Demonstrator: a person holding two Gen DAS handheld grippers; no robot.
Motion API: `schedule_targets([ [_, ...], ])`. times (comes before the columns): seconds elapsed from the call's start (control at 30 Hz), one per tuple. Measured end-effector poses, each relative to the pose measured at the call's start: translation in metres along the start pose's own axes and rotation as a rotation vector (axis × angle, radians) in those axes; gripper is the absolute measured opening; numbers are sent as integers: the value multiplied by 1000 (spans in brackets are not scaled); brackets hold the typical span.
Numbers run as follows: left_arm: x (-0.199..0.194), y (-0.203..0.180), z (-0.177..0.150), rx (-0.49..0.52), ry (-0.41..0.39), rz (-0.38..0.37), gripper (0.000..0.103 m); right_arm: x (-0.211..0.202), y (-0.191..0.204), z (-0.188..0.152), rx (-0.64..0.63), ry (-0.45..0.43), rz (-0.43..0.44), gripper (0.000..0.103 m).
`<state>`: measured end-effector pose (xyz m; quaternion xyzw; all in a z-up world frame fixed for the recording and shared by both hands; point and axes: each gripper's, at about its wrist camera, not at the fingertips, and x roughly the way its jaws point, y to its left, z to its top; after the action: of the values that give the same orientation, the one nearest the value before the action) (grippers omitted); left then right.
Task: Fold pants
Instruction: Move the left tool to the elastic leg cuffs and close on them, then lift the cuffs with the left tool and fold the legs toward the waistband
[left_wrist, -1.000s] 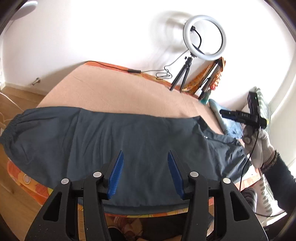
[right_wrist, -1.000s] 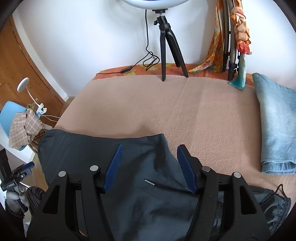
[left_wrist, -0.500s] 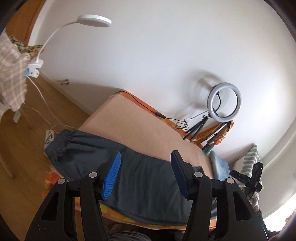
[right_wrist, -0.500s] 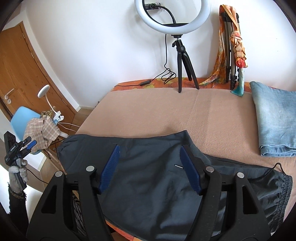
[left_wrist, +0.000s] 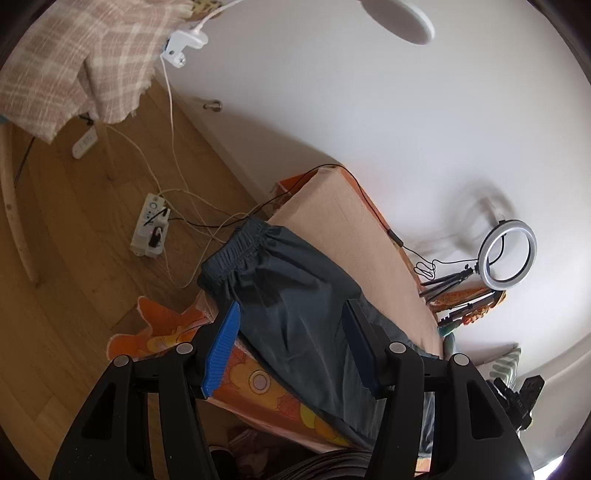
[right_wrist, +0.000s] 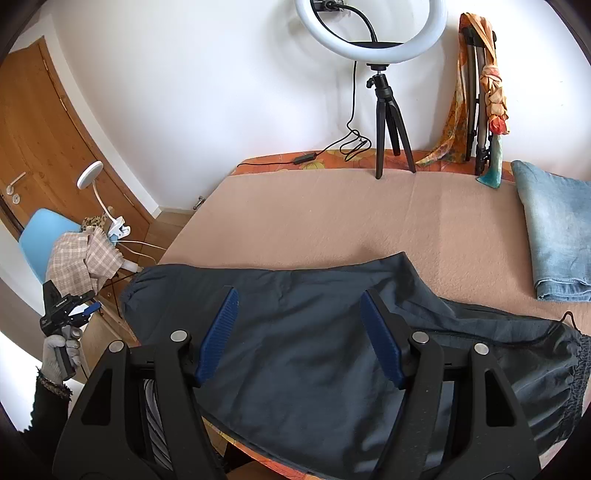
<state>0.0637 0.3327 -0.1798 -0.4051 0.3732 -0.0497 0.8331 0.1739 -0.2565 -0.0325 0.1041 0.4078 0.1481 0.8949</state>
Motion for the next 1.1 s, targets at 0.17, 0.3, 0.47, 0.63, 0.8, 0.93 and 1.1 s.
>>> schedule_targets([
  [0.17, 33, 36, -1, -152, 12, -44, 56, -5, 8, 0, -3, -3, -15, 71],
  [0.3, 49, 47, -1, -182, 17, -38, 56, -10, 11, 1, -1, -9, -19, 71],
  [0.47, 61, 55, -1, -205, 22, -28, 56, -11, 10, 2, 7, -10, -28, 71],
  [0.63, 65, 63, -4, -246, -4, -71, 56, -11, 4, 0, 25, -3, -37, 71],
  [0.8, 65, 60, -5, -258, -58, -100, 54, -8, -3, -2, 49, 8, -51, 71],
  [0.93, 65, 48, -4, -216, -71, -101, 49, -7, -11, -3, 80, 8, -50, 71],
  [1.1, 65, 49, -3, -225, -110, -84, 20, -6, -16, -3, 99, 4, -45, 71],
])
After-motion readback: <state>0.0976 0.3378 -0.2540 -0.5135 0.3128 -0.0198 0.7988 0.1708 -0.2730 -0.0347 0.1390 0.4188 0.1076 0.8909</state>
